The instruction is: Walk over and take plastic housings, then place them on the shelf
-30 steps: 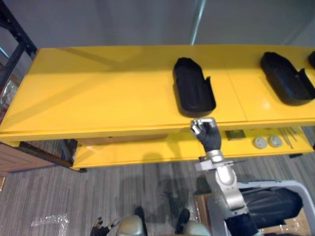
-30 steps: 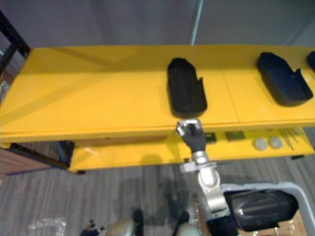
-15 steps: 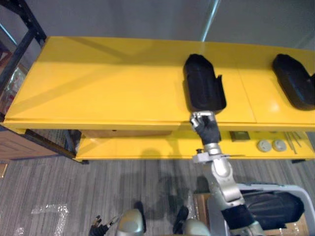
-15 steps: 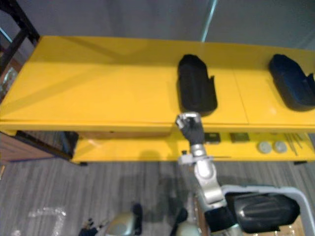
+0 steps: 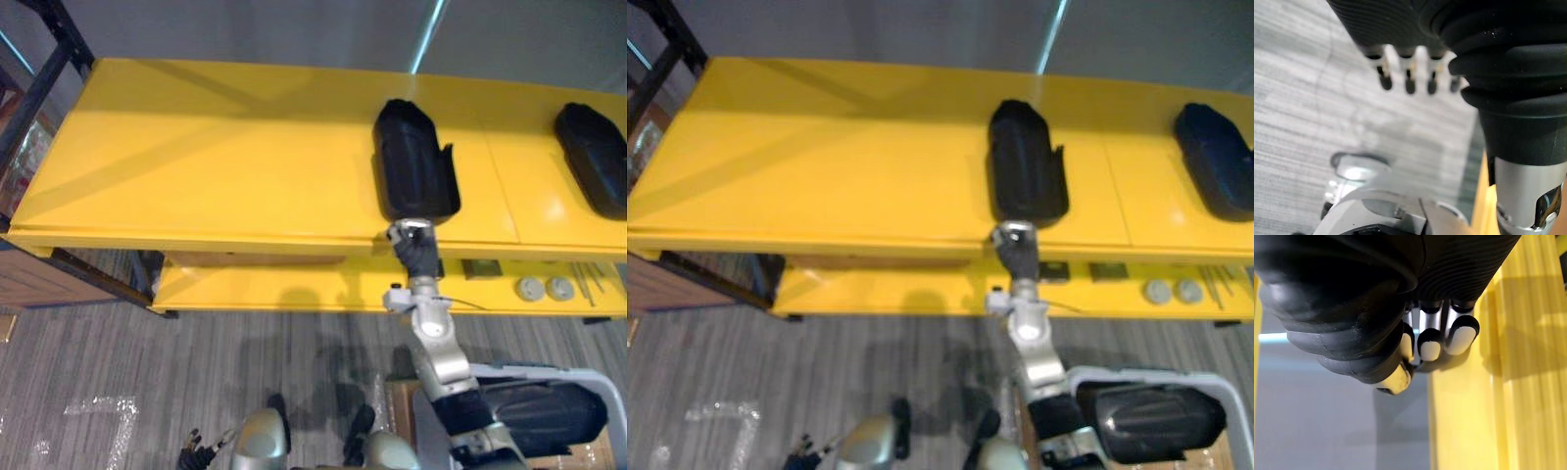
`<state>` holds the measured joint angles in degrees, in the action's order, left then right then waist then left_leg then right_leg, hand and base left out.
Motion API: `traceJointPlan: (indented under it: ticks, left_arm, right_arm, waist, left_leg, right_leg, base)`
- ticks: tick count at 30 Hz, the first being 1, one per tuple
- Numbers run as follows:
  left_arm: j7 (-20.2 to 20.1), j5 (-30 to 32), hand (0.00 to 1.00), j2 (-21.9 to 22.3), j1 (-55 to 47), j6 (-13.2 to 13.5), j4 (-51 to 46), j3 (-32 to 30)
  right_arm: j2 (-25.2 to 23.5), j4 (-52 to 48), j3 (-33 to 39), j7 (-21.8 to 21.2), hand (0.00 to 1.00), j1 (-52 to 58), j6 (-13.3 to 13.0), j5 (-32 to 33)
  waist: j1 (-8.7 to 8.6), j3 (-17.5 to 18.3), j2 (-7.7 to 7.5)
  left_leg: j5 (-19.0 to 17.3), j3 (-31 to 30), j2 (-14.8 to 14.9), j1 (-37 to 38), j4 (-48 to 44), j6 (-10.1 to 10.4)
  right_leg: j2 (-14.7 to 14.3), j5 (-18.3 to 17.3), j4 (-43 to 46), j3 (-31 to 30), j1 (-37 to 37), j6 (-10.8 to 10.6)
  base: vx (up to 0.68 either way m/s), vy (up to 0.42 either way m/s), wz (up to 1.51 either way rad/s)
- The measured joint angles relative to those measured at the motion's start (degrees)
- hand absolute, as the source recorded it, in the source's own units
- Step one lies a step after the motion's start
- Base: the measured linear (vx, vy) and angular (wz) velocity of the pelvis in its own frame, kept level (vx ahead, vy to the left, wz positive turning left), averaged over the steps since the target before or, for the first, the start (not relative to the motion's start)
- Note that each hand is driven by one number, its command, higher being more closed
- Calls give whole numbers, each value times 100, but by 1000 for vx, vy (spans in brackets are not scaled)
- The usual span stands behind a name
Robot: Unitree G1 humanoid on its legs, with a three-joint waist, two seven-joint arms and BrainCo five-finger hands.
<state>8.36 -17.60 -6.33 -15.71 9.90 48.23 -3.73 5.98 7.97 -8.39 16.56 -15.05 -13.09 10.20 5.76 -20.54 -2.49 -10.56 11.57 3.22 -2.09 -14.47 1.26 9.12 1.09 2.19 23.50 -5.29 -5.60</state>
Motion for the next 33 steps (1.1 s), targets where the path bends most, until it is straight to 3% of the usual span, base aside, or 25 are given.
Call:
traceJointPlan:
  ticks: [19,25,33]
  left_arm:
    - [-11,-4,0,1,2,-5,-49,12]
    - [-16,-4,0,30,6,-6,-137,52]
    - [-60,-43,0,46,10,-13,-137,48]
  right_arm:
    - [76,587,320,352,100,-619,178,-234]
    - [218,972,330,358,100,-935,236,-326]
    - [349,1552,505,340,100,-1360,227,-315]
  waist:
    - [97,-8,14]
    - [141,-86,149]
    - [227,-122,188]
  left_leg:
    - [14,-12,-19,2,3,1]
    - [96,-164,-82,-10,14,-19]
    - [118,-178,-100,-3,76,-32]
  right_leg:
    - [11,0,0,26,0,-1]
    - [65,0,24,172,-25,-1]
    - [87,-1,35,195,-64,-3]
  base:
    - [-7,8,0]
    - [-11,9,11]
    - [-53,34,2]
